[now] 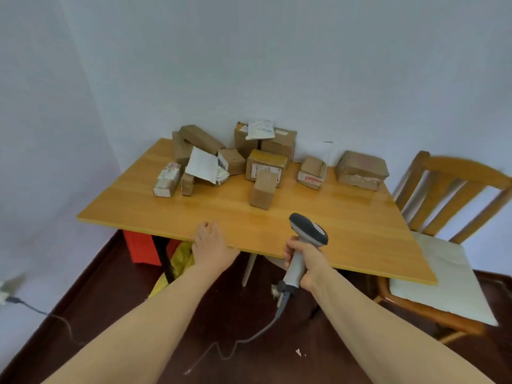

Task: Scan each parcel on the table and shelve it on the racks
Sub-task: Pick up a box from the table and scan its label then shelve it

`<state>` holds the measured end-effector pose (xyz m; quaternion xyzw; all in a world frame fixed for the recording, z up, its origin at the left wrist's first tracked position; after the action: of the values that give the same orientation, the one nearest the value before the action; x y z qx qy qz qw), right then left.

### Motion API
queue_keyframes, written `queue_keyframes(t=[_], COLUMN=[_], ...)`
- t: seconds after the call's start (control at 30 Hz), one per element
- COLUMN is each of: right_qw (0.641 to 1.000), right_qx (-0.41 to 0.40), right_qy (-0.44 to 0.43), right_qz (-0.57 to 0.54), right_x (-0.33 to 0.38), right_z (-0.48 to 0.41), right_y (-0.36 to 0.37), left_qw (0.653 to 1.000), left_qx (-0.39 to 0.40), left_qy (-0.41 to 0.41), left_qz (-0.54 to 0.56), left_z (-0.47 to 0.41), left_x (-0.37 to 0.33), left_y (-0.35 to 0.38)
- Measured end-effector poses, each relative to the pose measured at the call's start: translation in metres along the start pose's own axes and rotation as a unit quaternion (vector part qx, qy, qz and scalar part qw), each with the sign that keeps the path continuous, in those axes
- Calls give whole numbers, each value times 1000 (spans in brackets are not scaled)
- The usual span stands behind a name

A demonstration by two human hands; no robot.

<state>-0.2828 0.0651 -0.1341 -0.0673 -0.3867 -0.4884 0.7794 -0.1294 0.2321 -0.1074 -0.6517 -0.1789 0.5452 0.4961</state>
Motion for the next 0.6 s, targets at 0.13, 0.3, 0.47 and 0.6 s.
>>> queue_keyframes(t=[0.13,0.3,0.47,0.6], right_qw=[999,999,998,998], right_qx=[-31,-44,-43,-22], right_qy=[12,20,44,62], right_qz=[-30,-18,-7,-3], right_x=[17,43,71,101], right_z=[-34,-80,-138,-189], right_y=[-5,0,9,18], left_qw=[999,997,997,998], left_qx=[44,73,70,49], left_qy=[10,12,5,-17], left_qz=[-5,20,29,20], left_z=[-47,-98,-150,-200], left_x=[-16,-33,-50,-70], left_y=[23,45,61,71])
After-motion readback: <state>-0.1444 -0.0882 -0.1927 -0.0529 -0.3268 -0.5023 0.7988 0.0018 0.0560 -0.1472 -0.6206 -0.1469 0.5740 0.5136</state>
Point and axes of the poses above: each hand's wrist, its own z-axis away from the middle knuckle, its own y-axis out of the palm, x = y × z, the point moved 9 cm from there along -z, towards the middle knuckle, and after that the axes turned 6 degrees about y, right-handed, at the moved point
